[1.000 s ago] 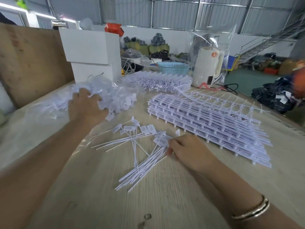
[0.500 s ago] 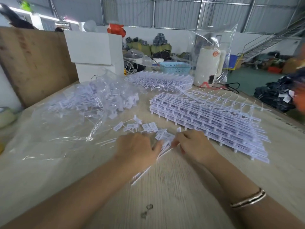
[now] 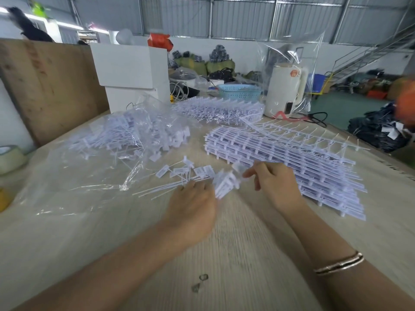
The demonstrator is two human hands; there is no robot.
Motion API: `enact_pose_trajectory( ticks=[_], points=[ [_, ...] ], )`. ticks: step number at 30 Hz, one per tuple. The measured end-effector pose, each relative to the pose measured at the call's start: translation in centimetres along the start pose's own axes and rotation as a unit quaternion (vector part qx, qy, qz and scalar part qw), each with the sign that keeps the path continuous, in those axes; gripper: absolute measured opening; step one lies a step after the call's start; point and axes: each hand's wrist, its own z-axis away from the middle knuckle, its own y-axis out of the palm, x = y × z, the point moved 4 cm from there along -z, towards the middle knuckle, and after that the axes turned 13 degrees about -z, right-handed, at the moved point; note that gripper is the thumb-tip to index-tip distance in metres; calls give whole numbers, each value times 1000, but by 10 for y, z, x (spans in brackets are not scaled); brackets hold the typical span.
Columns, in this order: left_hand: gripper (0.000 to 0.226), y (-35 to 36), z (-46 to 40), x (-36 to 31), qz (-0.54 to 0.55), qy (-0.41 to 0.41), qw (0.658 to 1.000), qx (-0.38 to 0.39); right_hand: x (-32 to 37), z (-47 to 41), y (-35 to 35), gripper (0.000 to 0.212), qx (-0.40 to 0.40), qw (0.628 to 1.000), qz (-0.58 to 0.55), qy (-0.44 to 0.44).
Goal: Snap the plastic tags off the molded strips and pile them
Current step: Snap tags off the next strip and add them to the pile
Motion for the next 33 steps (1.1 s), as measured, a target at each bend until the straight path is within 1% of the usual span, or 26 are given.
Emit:
enact_pose_trajectory(
  ticks=[2, 3, 4, 5, 6, 8, 10, 11, 12, 15, 17, 19, 20, 21, 23, 24, 26, 27, 29, 31, 33],
  points=[
    [21, -15, -3, 21, 86, -7, 993, -82, 2, -1, -3, 43, -28, 999, -15, -15],
    [21, -22, -8, 34, 98, -18, 987, -125, 2, -2, -5, 44, -40, 999, -22, -22],
    [21, -27, -17, 49, 81, -31, 984, -154, 3, -2, -6, 44, -48, 998, -26, -31],
    [23, -27, -28, 64, 43, -48, 985, -161, 4, -2, -7, 45, -53, 997, -28, -38],
    [26, -23, -40, 77, -7, -66, 988, -137, 4, -2, -7, 45, -54, 997, -29, -42],
    [30, -2, -60, 93, -73, -75, 994, -37, 3, -1, -6, 45, -44, 998, -25, -42],
    [35, 28, -69, 95, -73, -46, 994, 60, 0, -1, -4, 44, -27, 999, -15, -35],
    [37, 40, -70, 96, -56, -35, 994, 84, -2, -1, -2, 44, -22, 999, -12, -31],
    [40, 48, -72, 98, -26, -34, 995, 89, -3, 0, -1, 44, -19, 999, -11, -24],
    [55, 48, -78, 111, 95, -78, 990, 63, -7, 2, 7, 41, 9, 1000, 2, 2],
    [69, 45, -82, 118, 162, -108, 979, 66, -7, 8, 26, 33, 76, 996, 51, 12],
    [82, 46, -86, 121, 154, -127, 975, 97, -5, 14, 51, 28, 166, 979, 119, 16],
    [88, 49, -86, 121, 137, -130, 974, 124, -3, 17, 62, 30, 203, 965, 165, 13],
    [96, 52, -86, 120, 122, -132, 972, 151, 0, 19, 71, 34, 230, 951, 207, 6],
    [109, 57, -85, 117, 114, -136, 967, 184, 8, 21, 88, 39, 259, 929, 262, -18],
    [109, 59, -86, 117, 112, -143, 965, 191, 13, 23, 98, 40, 271, 919, 284, -31],
    [104, 61, -88, 115, 94, -159, 961, 205, 22, 28, 122, 40, 297, 893, 333, -58],
    [102, 61, -88, 113, 88, -156, 960, 216, 25, 32, 136, 41, 309, 878, 359, -74],
    [108, 57, -88, 109, 108, -114, 955, 252, 35, 40, 161, 47, 322, 857, 385, -115],
    [116, 50, -85, 105, 143, -53, 940, 306, 44, 45, 175, 50, 327, 859, 368, -142],
    [119, 41, -81, 106, 142, -14, 925, 351, 50, 47, 172, 50, 327, 861, 356, -158]
  ],
)
